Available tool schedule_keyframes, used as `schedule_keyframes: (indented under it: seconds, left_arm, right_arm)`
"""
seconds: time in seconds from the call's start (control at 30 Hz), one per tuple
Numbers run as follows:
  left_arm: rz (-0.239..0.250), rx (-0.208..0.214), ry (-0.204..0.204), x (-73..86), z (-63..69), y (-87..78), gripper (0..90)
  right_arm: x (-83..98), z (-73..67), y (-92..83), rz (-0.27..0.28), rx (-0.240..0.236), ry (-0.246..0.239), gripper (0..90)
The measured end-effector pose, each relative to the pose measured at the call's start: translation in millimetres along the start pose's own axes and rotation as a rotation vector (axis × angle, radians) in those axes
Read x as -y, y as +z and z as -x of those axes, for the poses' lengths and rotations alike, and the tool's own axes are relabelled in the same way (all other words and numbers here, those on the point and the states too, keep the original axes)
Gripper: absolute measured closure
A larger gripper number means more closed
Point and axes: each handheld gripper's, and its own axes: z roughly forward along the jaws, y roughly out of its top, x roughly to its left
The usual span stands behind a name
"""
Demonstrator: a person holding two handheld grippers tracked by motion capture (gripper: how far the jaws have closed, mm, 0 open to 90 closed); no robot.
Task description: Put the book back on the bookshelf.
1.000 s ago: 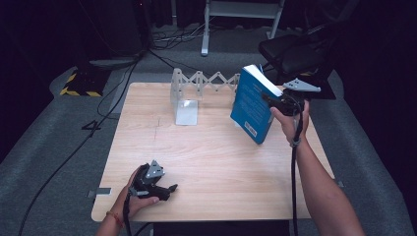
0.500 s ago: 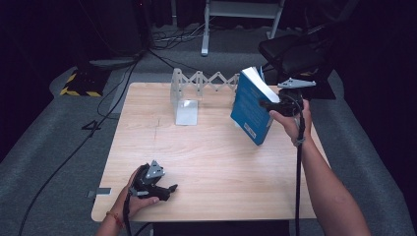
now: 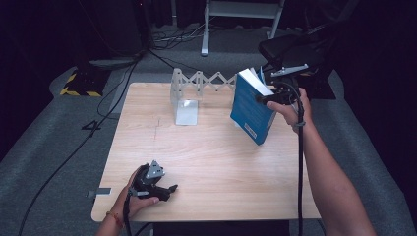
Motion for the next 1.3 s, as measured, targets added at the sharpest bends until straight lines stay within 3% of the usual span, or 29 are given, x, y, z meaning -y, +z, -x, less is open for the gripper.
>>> schedule_keyframes:
  seconds: [0.07, 0.23, 0.33, 0.43, 0.5, 0.57, 0.77, 1.03, 1.2, 1.3]
  left_arm:
    - [0.0, 0.0, 0.0, 0.0, 0.0, 0.0, 15.1]
    - [-0.002, 0.003, 0.005, 0.0, 0.1, -0.2, 15.0]
    - [-0.002, 0.005, 0.007, 0.0, 0.2, -0.2, 15.1]
    - [-0.002, 0.007, 0.01, 0.0, 0.0, -0.2, 15.1]
    - [-0.003, 0.009, 0.015, -0.1, -0.4, -0.2, 15.0]
    - [-0.003, 0.01, 0.016, -0.1, -0.4, -0.2, 15.0]
    - [0.0, 0.018, 0.022, 0.0, 0.0, -0.1, 15.1]
    - [-0.004, 0.031, 0.035, 0.5, 0.5, -0.9, 15.1]
    - [-0.005, 0.034, 0.041, 0.8, 0.8, -1.4, 15.1]
    - [-0.006, 0.036, 0.043, 0.9, 1.0, -1.5, 15.1]
  right_arm:
    - [-7.3, 1.8, 4.0, -0.047, -0.019, 0.0, 50.4]
    - [-23.0, 2.4, 8.8, -0.107, 0.034, -0.058, 59.6]
    - [-25.4, 6.0, 9.1, -0.118, 0.043, -0.058, 60.5]
    - [-26.8, 9.6, 9.7, -0.108, 0.059, -0.051, 60.8]
    - [-27.8, 12.4, 10.7, -0.075, 0.084, -0.016, 60.9]
    - [-30.7, 14.2, 12.3, -0.076, 0.089, -0.004, 60.8]
    - [-41.4, 9.7, 17.2, -0.04, 0.141, 0.005, 60.8]
    - [-60.8, 8.6, 21.2, 0.029, 0.225, 0.055, 60.8]
    - [-60.2, 5.1, 30.6, 0.046, 0.286, 0.078, 60.7]
    - [-55.4, 5.5, 35.4, 0.051, 0.3, 0.096, 60.6]
